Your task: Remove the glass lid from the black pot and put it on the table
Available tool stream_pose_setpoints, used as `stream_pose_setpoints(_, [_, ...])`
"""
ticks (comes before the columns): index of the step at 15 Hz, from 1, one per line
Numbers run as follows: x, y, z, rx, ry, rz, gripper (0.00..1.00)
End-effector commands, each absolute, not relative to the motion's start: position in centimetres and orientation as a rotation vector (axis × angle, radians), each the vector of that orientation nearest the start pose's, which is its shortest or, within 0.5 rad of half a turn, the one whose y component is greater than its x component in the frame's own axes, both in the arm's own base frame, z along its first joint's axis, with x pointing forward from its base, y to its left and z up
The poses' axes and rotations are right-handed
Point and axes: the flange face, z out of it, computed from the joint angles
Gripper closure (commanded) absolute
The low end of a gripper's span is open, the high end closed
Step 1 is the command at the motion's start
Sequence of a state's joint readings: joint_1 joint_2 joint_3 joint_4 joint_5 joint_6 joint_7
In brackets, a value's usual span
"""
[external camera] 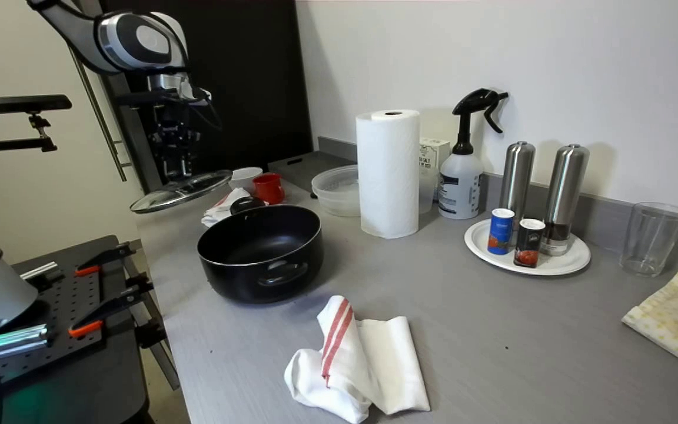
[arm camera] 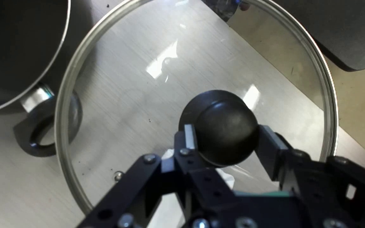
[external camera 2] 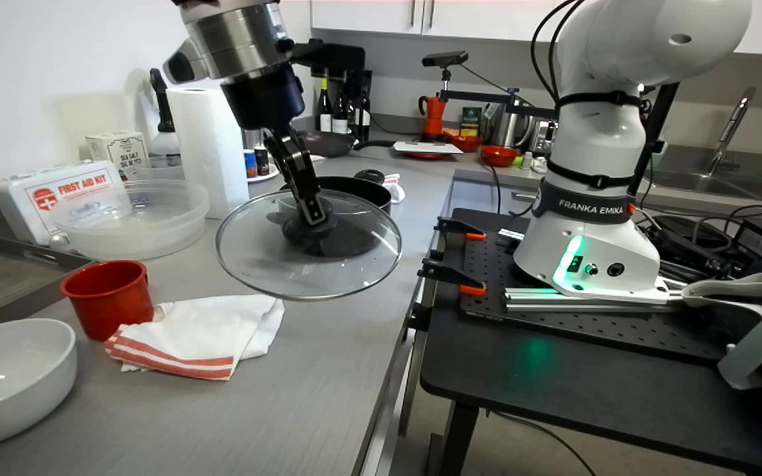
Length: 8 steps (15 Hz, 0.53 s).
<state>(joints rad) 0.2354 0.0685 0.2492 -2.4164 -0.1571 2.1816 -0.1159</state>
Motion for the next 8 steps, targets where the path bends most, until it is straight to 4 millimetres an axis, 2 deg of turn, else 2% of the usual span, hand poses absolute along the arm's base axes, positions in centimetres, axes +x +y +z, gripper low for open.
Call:
stream_pose_setpoints(1, [40.9,24.7,24.5,-3.043,-1.274,0.47,0.76])
stream_pose_setpoints(5, [41.5,28.0,22.4,-3.0,-1.393,0.505,0.76])
stream_pose_setpoints(8, [43.5,29.3,21.1,-2.959,-1.43,0.49,0.76])
